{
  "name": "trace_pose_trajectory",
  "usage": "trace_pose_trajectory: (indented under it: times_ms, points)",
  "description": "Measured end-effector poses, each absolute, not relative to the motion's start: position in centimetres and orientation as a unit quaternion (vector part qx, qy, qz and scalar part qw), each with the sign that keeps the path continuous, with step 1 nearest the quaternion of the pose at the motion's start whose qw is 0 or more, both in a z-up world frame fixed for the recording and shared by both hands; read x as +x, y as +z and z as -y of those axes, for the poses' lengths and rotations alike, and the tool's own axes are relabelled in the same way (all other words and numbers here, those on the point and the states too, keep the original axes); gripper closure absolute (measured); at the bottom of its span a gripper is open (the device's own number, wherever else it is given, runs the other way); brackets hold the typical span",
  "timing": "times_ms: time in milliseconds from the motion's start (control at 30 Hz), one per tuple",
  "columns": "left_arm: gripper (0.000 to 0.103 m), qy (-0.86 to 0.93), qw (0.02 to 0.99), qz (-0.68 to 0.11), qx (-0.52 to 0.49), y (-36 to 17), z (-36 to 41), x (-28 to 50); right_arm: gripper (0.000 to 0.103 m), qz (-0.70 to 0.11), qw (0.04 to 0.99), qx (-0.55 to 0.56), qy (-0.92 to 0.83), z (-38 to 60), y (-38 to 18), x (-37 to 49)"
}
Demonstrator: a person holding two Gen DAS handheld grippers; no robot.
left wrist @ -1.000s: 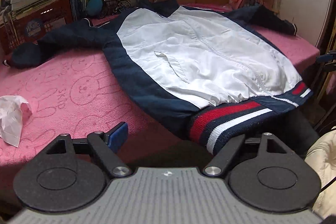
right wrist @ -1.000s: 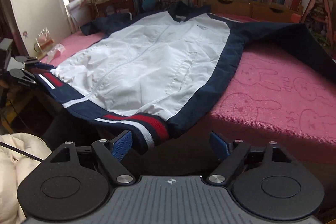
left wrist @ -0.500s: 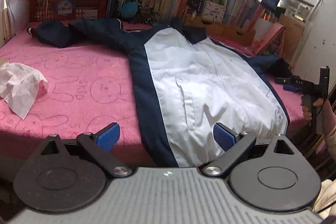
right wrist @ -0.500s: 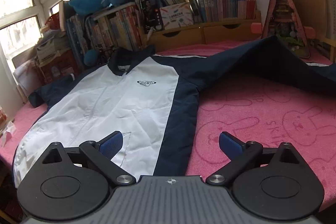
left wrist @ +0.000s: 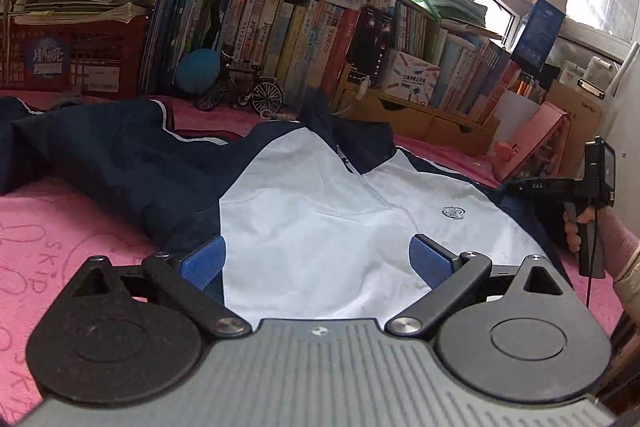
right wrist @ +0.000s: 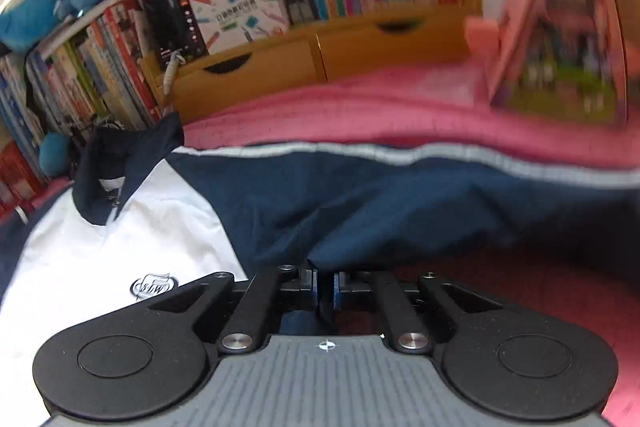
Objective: Fold clothes
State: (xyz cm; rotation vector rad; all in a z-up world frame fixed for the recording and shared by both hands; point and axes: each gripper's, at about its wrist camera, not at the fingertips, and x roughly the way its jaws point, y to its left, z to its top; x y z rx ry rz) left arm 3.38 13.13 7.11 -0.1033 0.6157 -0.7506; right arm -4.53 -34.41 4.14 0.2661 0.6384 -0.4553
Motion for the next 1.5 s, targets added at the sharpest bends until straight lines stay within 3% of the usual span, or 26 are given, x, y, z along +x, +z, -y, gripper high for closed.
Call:
trace_pose_trajectory:
  times_ms: [100, 167, 233, 300, 367, 467, 567, 633, 967, 1000, 1033, 1067, 1100, 1133, 1167, 1200, 1233, 1267, 1300, 1333, 1400, 1467, 1500]
  points:
    - [0.004, -0.326, 0.892, -0.304, -0.077, 6.2, -14.3, 5.7, 0.094, -0.268, 0.922, 0.091, -0.264, 36.2, 5.3, -3.4]
    - [0.004, -0.296, 0.895, -0.313, -0.114, 5.5, -16.0, 7.4, 0.09, -0.299, 0.906, 0.097, -0.283, 37.9, 4.5, -2.9]
    - [0.003, -0.256, 0.9, -0.318, -0.154, 4.9, -18.5, 9.3, 0.077, -0.342, 0.896, 0.075, -0.271, 37.8, 4.1, -3.7]
    - [0.003, -0.203, 0.906, -0.318, -0.192, 4.3, -21.1, 11.5, 0.037, -0.368, 0.892, 0.034, -0.262, 36.7, 4.4, -5.4]
    - [0.003, -0.138, 0.908, -0.317, -0.235, 3.9, -24.0, 14.1, 0.023, -0.385, 0.886, 0.005, -0.259, 35.3, 5.3, -6.9]
    - [0.003, -0.056, 0.905, -0.31, -0.285, 3.5, -27.4, 17.8, 0.021, -0.385, 0.889, 0.031, -0.247, 32.9, 8.5, -8.0]
    - [0.003, 0.004, 0.899, -0.298, -0.321, 3.2, -29.4, 20.8, 0.006, -0.359, 0.912, 0.113, -0.16, 30.3, 11.7, -6.0]
    - [0.003, 0.038, 0.897, -0.287, -0.333, 3.0, -30.3, 22.2, 0.004, -0.352, 0.921, 0.133, -0.105, 27.1, 12.5, -2.2]
    - [0.002, 0.07, 0.906, -0.268, -0.321, 2.1, -33.1, 27.7, 0.004, -0.365, 0.924, 0.026, -0.115, 9.4, 6.8, 20.2]
    - [0.004, 0.069, 0.908, -0.268, -0.315, 2.1, -33.1, 28.2, 0.004, -0.368, 0.919, 0.026, -0.14, 8.9, 6.1, 21.4]
    - [0.019, 0.075, 0.91, -0.269, -0.307, 2.1, -33.0, 28.5, 0.004, -0.373, 0.915, 0.029, -0.152, 8.8, 5.5, 22.1]
    - [0.046, 0.086, 0.911, -0.276, -0.296, 2.0, -32.9, 29.1, 0.003, -0.378, 0.911, 0.033, -0.161, 8.7, 5.0, 22.6]
    - [0.057, 0.097, 0.911, -0.282, -0.284, 2.0, -32.8, 29.7, 0.003, -0.385, 0.907, 0.036, -0.168, 8.8, 4.5, 23.0]
    - [0.074, 0.087, 0.907, -0.286, -0.296, 1.9, -33.0, 30.0, 0.003, -0.393, 0.902, 0.04, -0.173, 9.0, 4.0, 23.4]
    - [0.086, 0.076, 0.903, -0.289, -0.308, 1.8, -33.3, 30.3, 0.002, -0.4, 0.898, 0.044, -0.179, 9.1, 3.5, 23.7]
    - [0.087, 0.065, 0.9, -0.284, -0.325, 1.8, -33.6, 30.2, 0.002, -0.405, 0.894, 0.051, -0.185, 9.3, 3.0, 24.0]
    - [0.088, 0.062, 0.906, -0.274, -0.317, 2.6, -33.6, 30.2, 0.002, -0.407, 0.892, 0.058, -0.189, 9.6, 2.7, 24.1]
    - [0.089, 0.059, 0.913, -0.264, -0.307, 3.3, -33.7, 30.2, 0.013, -0.408, 0.891, 0.067, -0.186, 9.8, 2.4, 24.2]
    - [0.089, 0.065, 0.925, -0.243, -0.285, 4.6, -33.7, 30.0, 0.044, -0.409, 0.891, 0.077, -0.183, 10.1, 2.0, 24.3]
    - [0.089, 0.071, 0.937, -0.221, -0.261, 5.9, -33.7, 29.8, 0.05, -0.405, 0.893, 0.08, -0.18, 10.2, 2.1, 24.3]
    - [0.089, 0.074, 0.95, -0.168, -0.254, 9.0, -34.6, 29.4, 0.076, -0.391, 0.901, 0.079, -0.171, 10.4, 2.7, 24.3]
    - [0.089, 0.07, 0.957, -0.117, -0.255, 11.7, -35.6, 29.0, 0.08, -0.361, 0.916, 0.084, -0.157, 10.6, 4.1, 24.7]
    - [0.089, 0.073, 0.962, -0.098, -0.245, 12.7, -35.9, 28.8, 0.09, -0.344, 0.923, 0.086, -0.15, 10.7, 4.9, 24.9]
